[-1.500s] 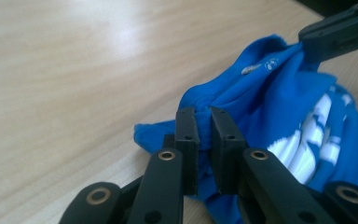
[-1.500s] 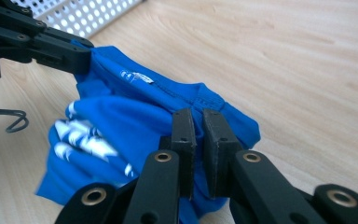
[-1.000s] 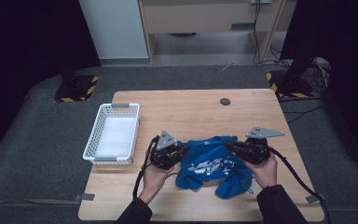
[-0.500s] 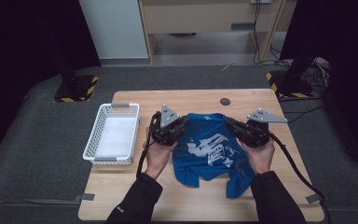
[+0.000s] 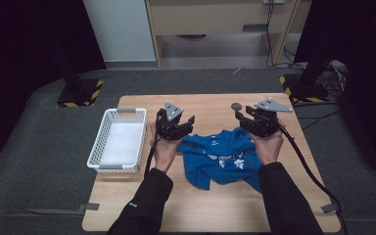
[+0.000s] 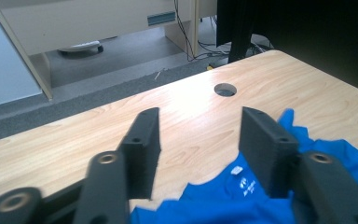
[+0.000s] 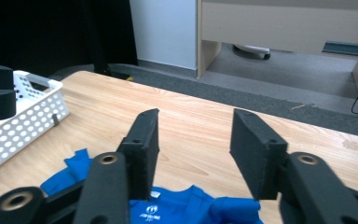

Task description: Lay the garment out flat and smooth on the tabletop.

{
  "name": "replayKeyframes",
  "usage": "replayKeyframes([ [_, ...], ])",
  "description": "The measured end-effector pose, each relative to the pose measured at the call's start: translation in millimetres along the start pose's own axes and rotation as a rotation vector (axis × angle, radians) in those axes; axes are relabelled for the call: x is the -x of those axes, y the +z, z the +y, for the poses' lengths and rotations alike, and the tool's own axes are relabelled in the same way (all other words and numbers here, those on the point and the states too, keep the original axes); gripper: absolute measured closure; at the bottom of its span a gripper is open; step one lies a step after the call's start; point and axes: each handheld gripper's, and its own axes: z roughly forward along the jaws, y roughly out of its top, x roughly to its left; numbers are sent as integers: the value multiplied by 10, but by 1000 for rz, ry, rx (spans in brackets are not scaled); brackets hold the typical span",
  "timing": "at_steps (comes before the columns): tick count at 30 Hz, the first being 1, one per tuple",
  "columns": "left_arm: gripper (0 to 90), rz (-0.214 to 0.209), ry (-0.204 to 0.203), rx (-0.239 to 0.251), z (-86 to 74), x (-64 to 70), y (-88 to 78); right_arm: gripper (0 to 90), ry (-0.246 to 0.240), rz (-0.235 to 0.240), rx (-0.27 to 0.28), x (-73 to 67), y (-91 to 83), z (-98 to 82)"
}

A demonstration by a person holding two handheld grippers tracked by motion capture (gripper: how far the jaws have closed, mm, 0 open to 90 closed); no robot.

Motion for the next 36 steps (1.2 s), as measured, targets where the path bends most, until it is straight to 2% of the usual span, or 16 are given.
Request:
replayKeyframes([
  [2, 446, -5, -7, 1, -14, -2, -34, 469, 1, 3, 0, 5, -34, -18],
  [8, 384, -25, 11, -10, -86, 12, -275, 366, 5, 2, -4, 67, -260, -126],
  [14, 287, -36, 2, -26, -222, 44, -456, 297, 12, 3, -29, 126, -466, -281],
  [16, 265, -39, 13, -47, -309, 63, -507, 279, 12, 10, -42, 126, -516, -350],
  [23, 217, -45, 20, -98, -615, 120, -590, 223, 17, 27, -83, 115, -626, -622],
  [29, 178, -38, 3, -137, -850, 144, -595, 175, 20, 25, -123, 124, -657, -852],
  [36, 173, -44, -33, -148, -1082, 203, -529, 105, 17, 31, -171, 131, -629, -1110],
])
